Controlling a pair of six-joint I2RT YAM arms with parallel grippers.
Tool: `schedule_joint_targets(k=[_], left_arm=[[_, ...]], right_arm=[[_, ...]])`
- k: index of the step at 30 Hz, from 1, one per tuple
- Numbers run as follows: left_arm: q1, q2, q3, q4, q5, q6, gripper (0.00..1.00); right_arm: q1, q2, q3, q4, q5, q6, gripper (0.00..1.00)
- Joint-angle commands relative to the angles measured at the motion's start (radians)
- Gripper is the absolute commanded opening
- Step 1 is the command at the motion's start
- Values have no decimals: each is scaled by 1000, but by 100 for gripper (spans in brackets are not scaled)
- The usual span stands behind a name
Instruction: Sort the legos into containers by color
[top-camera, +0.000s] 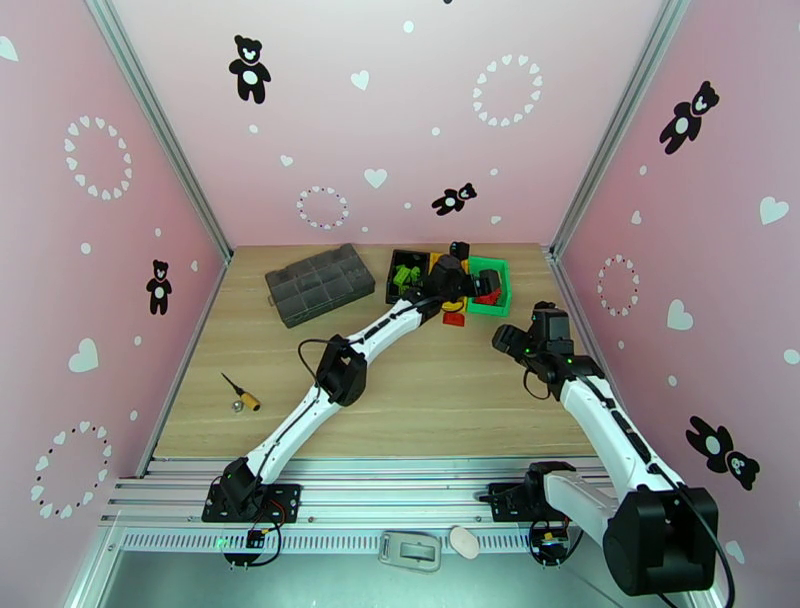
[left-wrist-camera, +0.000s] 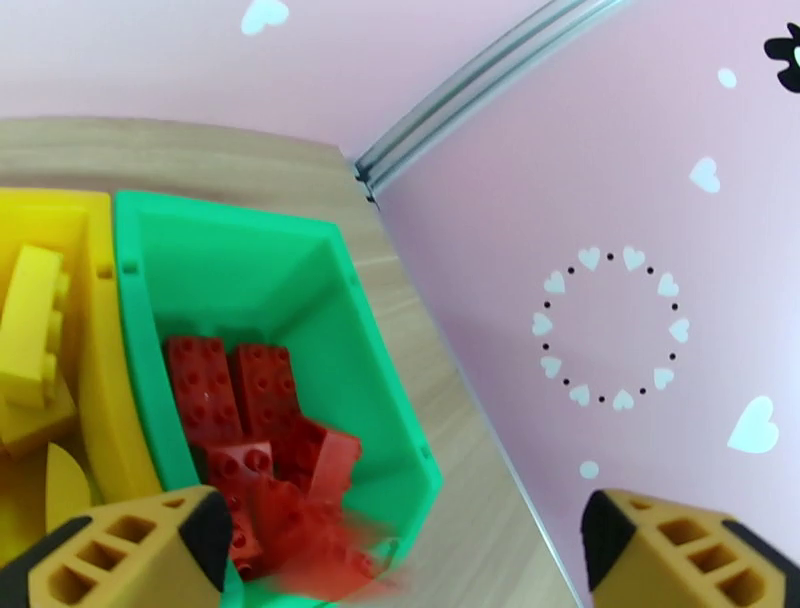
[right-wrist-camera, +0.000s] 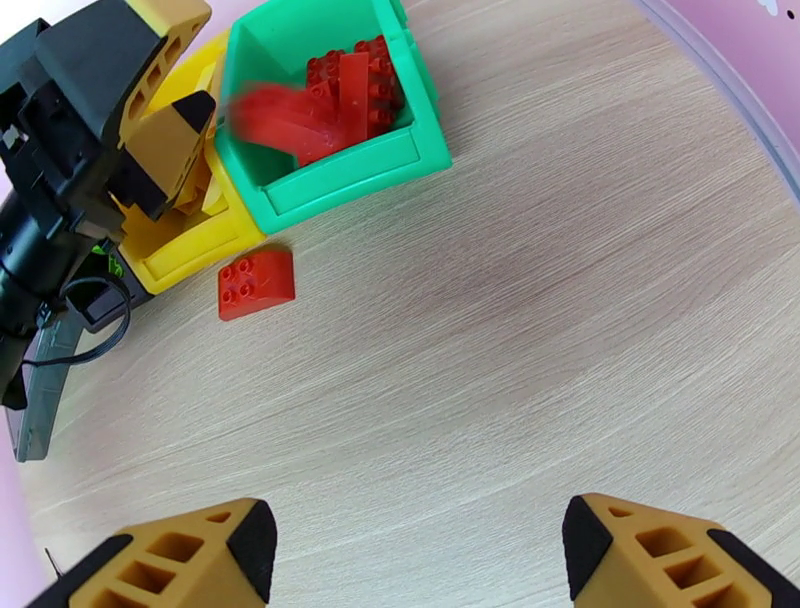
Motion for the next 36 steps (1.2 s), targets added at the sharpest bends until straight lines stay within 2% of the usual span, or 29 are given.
schedule_joint_targets(k=[1, 7, 10, 13, 16, 21, 27, 30, 36], left_arm=[[7, 19, 29, -2, -26, 10, 98], [2, -55, -13, -2, 4, 52, 98], [-10, -139, -51, -28, 4, 107, 98], [-17, -262, -163, -63, -17, 158, 97], [-16, -462, -434, -17, -75, 196, 96], [-16, -891, -1013, 118, -274, 253, 98], [-7, -1305, -1575, 134, -470, 260, 98], [13, -1445, -1792, 145, -488, 208, 99], [35, -1619, -2111, 162, -512, 108, 98]], right_arm=[[-3, -21, -17, -18, -11, -13, 80], [-3, -14, -22, 18, -45, -20, 78], [8, 20, -14, 48, -76, -40, 77], [42, 91, 12, 69, -77, -57, 80], [121, 188, 47, 98, -33, -62, 86], [245, 377, 157, 121, 78, -55, 89], [296, 606, 337, 102, 144, -61, 90], [299, 693, 409, 87, 162, -58, 91], [300, 812, 525, 51, 190, -60, 92]])
